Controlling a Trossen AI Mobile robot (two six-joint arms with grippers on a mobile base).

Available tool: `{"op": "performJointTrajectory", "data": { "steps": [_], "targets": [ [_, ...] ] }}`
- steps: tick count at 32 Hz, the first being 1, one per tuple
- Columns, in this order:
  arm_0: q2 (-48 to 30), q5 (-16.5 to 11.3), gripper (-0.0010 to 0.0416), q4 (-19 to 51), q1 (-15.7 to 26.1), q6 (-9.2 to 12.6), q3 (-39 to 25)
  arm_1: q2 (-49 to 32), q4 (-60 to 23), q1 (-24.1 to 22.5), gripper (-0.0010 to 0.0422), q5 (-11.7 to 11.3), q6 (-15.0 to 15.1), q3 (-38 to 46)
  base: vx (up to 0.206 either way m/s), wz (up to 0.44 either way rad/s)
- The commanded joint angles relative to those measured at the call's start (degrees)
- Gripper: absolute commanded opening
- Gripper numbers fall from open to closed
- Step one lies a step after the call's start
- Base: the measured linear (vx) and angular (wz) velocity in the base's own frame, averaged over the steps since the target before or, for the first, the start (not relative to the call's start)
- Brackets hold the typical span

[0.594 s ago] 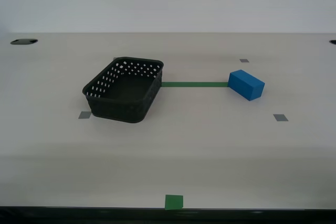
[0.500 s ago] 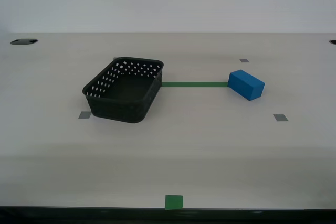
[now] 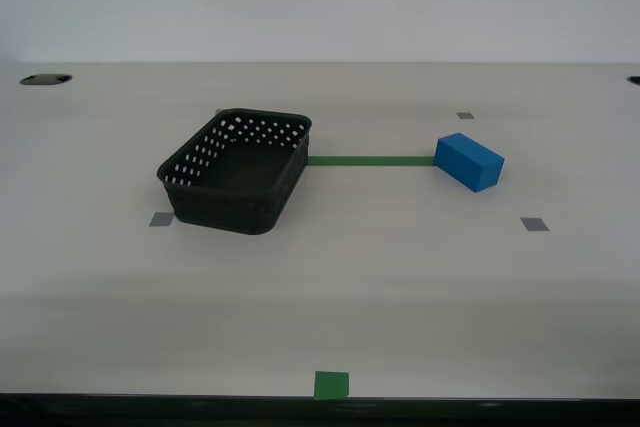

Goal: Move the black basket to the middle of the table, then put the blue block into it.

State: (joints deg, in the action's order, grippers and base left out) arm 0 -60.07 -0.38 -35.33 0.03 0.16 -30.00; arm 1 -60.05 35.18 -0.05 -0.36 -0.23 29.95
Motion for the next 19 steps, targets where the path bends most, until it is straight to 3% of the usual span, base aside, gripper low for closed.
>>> {"op": "performJointTrajectory", "data": {
  "steps": [1,19],
  "targets": [
    [0.0,0.1,0.0001,-0.5,0.0,0.0,0.0,0.0,0.2,0.0,0.0,0.0,0.1,0.0,0.0,0.0],
    [0.0,0.0,0.0,-0.2,0.0,0.0,-0.5,0.0,-0.4,0.0,0.0,0.0,-0.9,0.2,0.0,0.0]
  ]
}}
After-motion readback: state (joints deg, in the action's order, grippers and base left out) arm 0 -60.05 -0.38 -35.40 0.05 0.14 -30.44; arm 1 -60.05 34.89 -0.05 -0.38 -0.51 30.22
